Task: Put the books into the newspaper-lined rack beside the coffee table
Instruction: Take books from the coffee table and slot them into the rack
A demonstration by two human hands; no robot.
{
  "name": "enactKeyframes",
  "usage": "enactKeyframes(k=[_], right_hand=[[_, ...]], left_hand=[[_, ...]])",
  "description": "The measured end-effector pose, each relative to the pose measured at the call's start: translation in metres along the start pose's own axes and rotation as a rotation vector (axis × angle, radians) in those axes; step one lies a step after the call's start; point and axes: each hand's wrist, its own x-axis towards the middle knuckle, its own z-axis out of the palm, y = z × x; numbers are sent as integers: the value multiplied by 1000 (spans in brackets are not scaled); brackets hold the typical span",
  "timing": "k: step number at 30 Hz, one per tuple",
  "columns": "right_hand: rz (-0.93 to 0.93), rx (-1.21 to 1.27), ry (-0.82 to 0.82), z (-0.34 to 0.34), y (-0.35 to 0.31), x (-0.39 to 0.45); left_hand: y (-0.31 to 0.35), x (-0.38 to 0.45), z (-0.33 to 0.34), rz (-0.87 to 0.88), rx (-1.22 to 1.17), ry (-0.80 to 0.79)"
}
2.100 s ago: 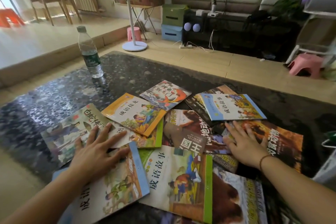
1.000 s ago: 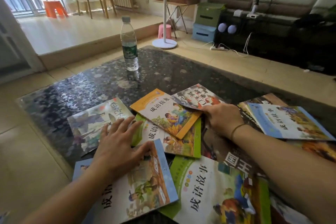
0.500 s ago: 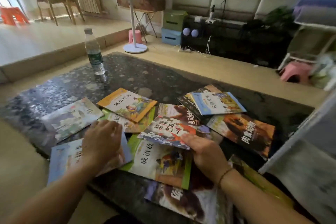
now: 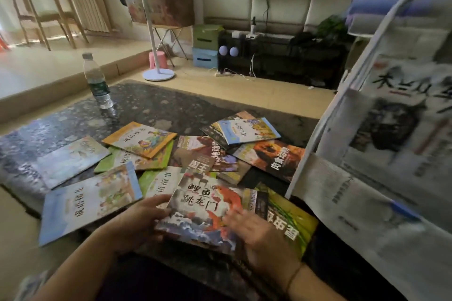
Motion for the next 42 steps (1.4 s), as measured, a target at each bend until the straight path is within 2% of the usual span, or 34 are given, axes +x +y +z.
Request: enactKeyframes(k=[2,4,5,7,8,10,12,15,18,21,26,31,37,42], right_hand=[[257,168,165,-17,-5,-9],[588,460,345,-49,-12,-9],[711,619,374,-66,-11,-10],[854,840,316,-96,-3,-15],[868,829,253,-109,1,-18],[820,629,144,-131,2,-28],[770,394,93,-149,0,-39],[750,-11,-21,-176,-6,-48],[715,-259,-86,-197,-6,-45],[649,-370,20,-229,1,-31],[481,-606,295,-304,30,6],[445,-773,447,-389,58,51],[526,-774,546,-427,102,72],[479,-862,539,-412,121,61]], left_hand=[[3,-13,5,59,28,-13],[2,-27,17,85,51,-64],[3,-33,26,84,49,-84],[2,-40,50,86,157,-173],[-1,-37,62,113,237,-210],[-5,-37,90,160,348,-218],[-7,-33,111,176,348,-187],[-9,-26,143,196,383,-282],[-2,-8,164,209,283,-323],[17,2,193,304,289,-416],[72,12,254,641,186,-136],[147,11,317,935,295,-147],[191,30,373,992,363,-129],[187,45,383,1011,595,-84]])
